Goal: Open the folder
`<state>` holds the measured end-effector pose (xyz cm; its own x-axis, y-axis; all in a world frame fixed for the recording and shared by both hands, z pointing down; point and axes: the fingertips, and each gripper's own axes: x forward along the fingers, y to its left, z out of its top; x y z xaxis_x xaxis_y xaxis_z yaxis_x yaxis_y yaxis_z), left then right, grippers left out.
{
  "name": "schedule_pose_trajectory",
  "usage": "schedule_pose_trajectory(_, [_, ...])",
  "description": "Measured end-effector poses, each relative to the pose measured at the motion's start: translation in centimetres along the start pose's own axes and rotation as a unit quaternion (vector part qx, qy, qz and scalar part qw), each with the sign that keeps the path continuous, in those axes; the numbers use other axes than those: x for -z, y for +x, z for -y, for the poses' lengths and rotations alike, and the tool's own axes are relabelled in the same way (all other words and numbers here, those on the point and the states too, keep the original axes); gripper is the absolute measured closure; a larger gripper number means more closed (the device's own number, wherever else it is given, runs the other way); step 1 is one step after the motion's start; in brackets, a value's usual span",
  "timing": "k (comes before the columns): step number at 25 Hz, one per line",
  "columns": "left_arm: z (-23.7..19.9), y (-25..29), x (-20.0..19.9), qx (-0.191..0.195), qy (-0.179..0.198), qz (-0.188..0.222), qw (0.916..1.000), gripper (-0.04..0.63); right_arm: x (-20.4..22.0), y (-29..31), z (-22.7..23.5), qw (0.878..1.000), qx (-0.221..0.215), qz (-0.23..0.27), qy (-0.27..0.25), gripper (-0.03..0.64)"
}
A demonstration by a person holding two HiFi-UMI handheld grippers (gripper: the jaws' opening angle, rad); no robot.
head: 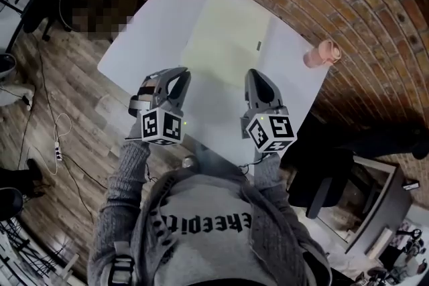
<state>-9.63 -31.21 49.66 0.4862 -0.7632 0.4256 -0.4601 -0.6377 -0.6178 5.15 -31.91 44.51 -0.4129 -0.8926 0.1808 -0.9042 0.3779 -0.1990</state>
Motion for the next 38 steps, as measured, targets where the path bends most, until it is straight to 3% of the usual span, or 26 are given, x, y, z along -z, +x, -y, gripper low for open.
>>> schedule_pose_trajectory(4, [1.4, 1.6, 1.1, 0.022, 0.052, -0.023, 0.9981, 0.567, 0.4, 0.2, 0.3, 1.0, 0.0, -0.004, 0.004, 0.612])
schedule_pose_trajectory(6, [2.1, 2.5, 1.6, 0.035, 0.073, -0.034, 0.9961, 0.505, 0.6, 0.3, 0.5, 1.0, 0.0, -0.006, 0.004, 0.612])
schedule_pose_trajectory(11, [2.9, 4.2, 2.5, 0.039, 0.119, -0.058, 0.9905, 0.503, 1.1, 0.2, 1.2, 1.0, 0.003, -0.011, 0.008, 0.612])
schedule_pose_trajectory(18, [4.0, 5.9, 3.6, 0.047, 0.195, -0.082, 0.9762, 0.499, 1.2, 0.3, 1.9, 1.0, 0.008, -0.011, 0.011, 0.612])
schedule_pose_trajectory(38, [4.0, 8.0, 3.5, 0.041, 0.215, -0.1, 0.9707, 0.497, 2.2, 0.4, 3.6, 0.999, 0.018, -0.018, 0.02, 0.612])
